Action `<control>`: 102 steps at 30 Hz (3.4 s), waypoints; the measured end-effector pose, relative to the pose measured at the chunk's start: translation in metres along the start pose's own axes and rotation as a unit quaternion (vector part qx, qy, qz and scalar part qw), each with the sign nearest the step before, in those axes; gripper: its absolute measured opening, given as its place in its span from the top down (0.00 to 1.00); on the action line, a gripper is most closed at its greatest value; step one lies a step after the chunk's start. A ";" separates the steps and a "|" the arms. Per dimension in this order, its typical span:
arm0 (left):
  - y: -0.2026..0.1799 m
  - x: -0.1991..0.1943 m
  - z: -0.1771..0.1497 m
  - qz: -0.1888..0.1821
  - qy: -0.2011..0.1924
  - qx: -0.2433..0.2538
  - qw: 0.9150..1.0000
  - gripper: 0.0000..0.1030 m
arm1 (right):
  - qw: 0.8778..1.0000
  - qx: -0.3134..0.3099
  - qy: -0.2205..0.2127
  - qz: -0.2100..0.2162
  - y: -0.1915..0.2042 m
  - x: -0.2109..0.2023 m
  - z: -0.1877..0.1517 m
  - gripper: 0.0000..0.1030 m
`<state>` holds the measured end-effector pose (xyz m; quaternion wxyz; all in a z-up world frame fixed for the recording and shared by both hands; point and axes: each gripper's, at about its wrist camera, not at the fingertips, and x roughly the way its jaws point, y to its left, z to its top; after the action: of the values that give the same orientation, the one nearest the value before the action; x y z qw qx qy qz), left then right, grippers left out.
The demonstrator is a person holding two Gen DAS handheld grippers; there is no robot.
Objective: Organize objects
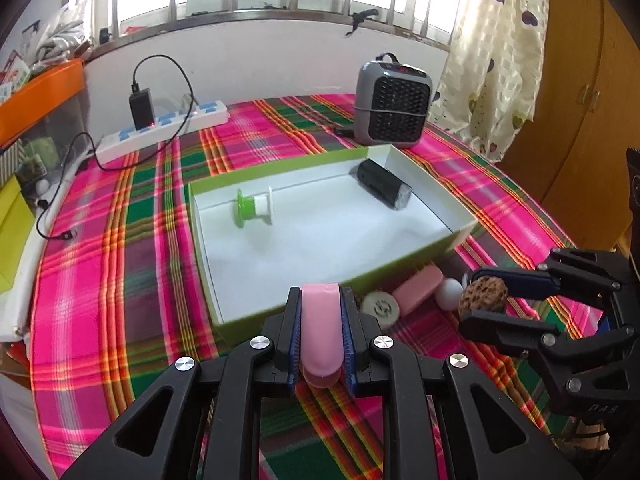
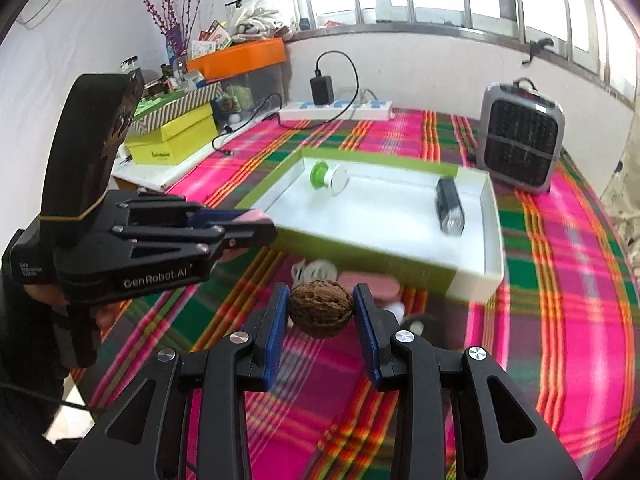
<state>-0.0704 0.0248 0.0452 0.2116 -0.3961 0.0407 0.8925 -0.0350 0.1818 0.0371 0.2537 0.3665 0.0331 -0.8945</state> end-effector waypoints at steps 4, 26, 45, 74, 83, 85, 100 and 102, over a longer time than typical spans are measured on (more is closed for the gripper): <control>0.006 0.004 0.007 0.003 -0.003 -0.008 1.000 0.85 | 1.000 0.000 -0.005 -0.007 -0.006 0.006 0.016 0.67; 0.029 0.052 0.034 0.023 0.012 -0.036 0.999 0.85 | 0.998 0.029 0.025 -0.042 -0.060 0.087 0.082 0.67; 0.036 0.072 0.038 0.036 0.025 -0.046 0.998 0.85 | 0.994 0.026 0.077 -0.077 -0.074 0.137 0.102 0.67; 0.037 0.075 0.039 0.038 0.029 -0.045 0.998 0.84 | 0.989 0.025 0.109 -0.094 -0.074 0.150 0.102 0.66; 0.038 0.073 0.039 0.039 0.029 -0.046 0.998 0.75 | 0.989 0.028 0.108 -0.100 -0.074 0.148 0.103 0.65; 0.037 0.073 0.039 0.038 0.029 -0.047 0.998 0.75 | 0.989 0.029 0.106 -0.099 -0.074 0.147 0.103 0.57; 0.033 0.063 0.036 0.038 0.021 -0.051 0.998 0.67 | 0.991 0.034 0.087 -0.093 -0.071 0.130 0.103 0.53; 0.032 0.059 0.036 0.038 0.018 -0.052 0.998 0.67 | 0.992 0.038 0.083 -0.091 -0.071 0.126 0.103 0.53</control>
<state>-0.1434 0.0250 0.0234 0.1564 -0.4210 0.0134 0.8934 -0.2102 0.1640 0.0185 0.1532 0.4443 0.0538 -0.8810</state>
